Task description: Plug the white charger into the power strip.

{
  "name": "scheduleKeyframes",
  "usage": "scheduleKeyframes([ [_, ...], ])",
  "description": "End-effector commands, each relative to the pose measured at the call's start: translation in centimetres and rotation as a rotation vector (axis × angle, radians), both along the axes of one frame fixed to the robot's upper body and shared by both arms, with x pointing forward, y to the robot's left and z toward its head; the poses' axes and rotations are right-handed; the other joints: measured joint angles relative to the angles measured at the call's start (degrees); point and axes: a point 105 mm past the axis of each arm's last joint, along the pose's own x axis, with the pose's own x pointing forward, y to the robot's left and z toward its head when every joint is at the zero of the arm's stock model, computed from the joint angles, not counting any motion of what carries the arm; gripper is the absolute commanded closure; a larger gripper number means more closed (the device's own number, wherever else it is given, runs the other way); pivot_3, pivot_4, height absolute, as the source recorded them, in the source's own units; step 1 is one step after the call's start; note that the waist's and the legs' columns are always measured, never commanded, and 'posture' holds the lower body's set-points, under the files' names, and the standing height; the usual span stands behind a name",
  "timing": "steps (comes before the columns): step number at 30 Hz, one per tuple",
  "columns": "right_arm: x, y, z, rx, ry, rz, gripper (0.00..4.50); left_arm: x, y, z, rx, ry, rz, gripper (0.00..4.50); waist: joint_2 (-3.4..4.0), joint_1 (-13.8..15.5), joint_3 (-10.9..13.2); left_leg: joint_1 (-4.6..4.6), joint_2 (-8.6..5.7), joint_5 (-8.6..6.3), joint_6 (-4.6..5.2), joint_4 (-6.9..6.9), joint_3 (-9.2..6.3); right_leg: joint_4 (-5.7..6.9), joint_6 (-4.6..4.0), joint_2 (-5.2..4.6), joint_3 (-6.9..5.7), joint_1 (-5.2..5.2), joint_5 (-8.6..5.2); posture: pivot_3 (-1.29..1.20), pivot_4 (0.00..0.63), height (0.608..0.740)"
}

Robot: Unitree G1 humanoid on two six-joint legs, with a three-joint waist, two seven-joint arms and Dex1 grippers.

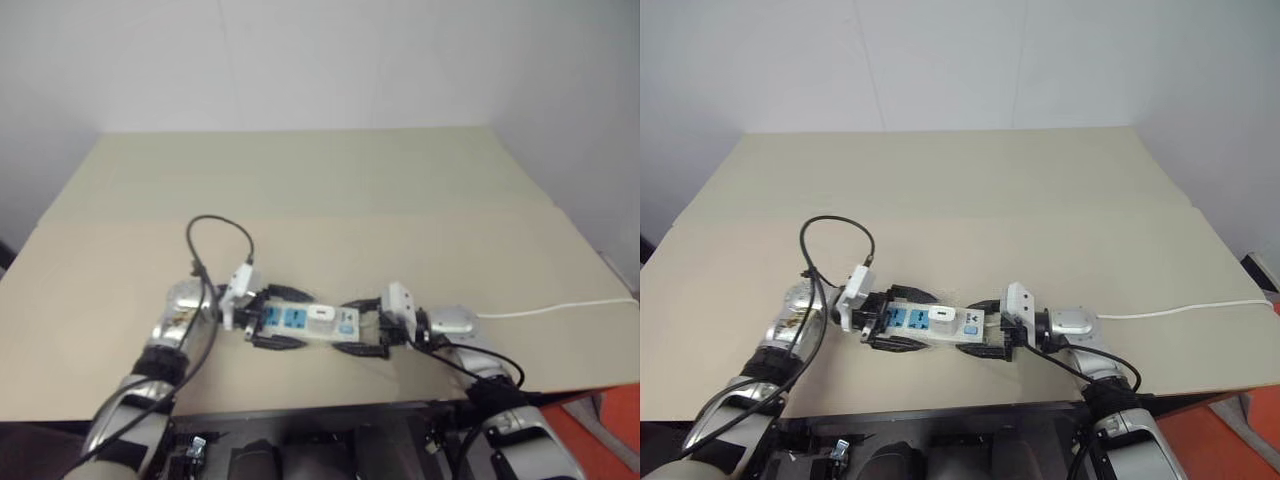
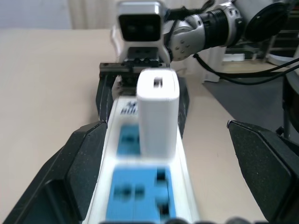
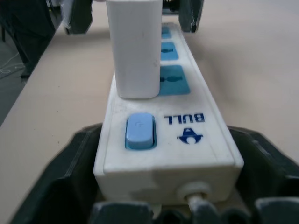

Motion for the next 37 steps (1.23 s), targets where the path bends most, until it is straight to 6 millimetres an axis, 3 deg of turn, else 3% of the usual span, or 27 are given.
scheduleKeyframes([
  [1,-0.3,-0.7,0.3,-0.002,-0.027,0.003,0.06,0.6,2.4,3.4,-0.067,-0.084,0.098,0.0,-0.11,0.1,0.1,-0.03,0.01,0.0,0.0,0.0,0.0,-0.01,0.0,0.0,0.0,-0.02,0.0,0.0,0.15,0.74],
  [3,-0.2,-2.2,0.9,-0.012,-0.05,-0.021,0.06,0.3,4.6,4.0,-0.041,-0.108,0.158,0.0,-0.11,0.3,0.1,-0.15,0.02,0.0,0.0,0.01,-0.02,-0.02,0.0,0.0,-0.04,-0.1,0.0,0.0,0.15,0.74],
  [7,-1.2,-6.9,2.9,-0.074,-0.087,-0.042,0.06,-0.9,10.1,4.2,0.088,-0.135,0.303,0.0,-0.08,1.0,0.1,-0.81,0.0,0.0,0.0,0.01,0.01,0.01,-0.38,-0.05,-0.02,-0.85,0.23,0.0,0.15,0.74],
  [13,-3.3,-12.2,7.5,-0.143,-0.144,-0.064,0.06,-3.3,15.4,4.3,0.229,-0.138,0.446,0.0,-0.08,1.9,0.4,-1.15,0.01,0.0,0.0,0.03,0.03,-0.04,-0.41,-0.11,-0.15,-1.12,0.24,0.0,0.15,0.74],
  [18,-4.3,-13.9,9.0,-0.192,-0.175,-0.107,0.06,-4.3,16.3,4.6,0.24,-0.146,0.499,0.0,-0.08,2.9,0.4,-1.09,0.06,0.0,-0.01,0.04,0.04,-0.04,-0.04,-0.11,-0.24,-1.08,-0.06,0.0,0.15,0.74],
  [37,-5.6,-14.2,8.0,-0.205,-0.116,-0.167,0.06,-4.2,15.5,3.9,0.227,-0.136,0.509,0.0,-0.09,3.2,0.4,-1.13,0.06,0.0,-0.01,0.09,0.11,-0.05,-0.05,-0.11,-0.23,-1.08,-0.06,0.0,0.15,0.74],
])
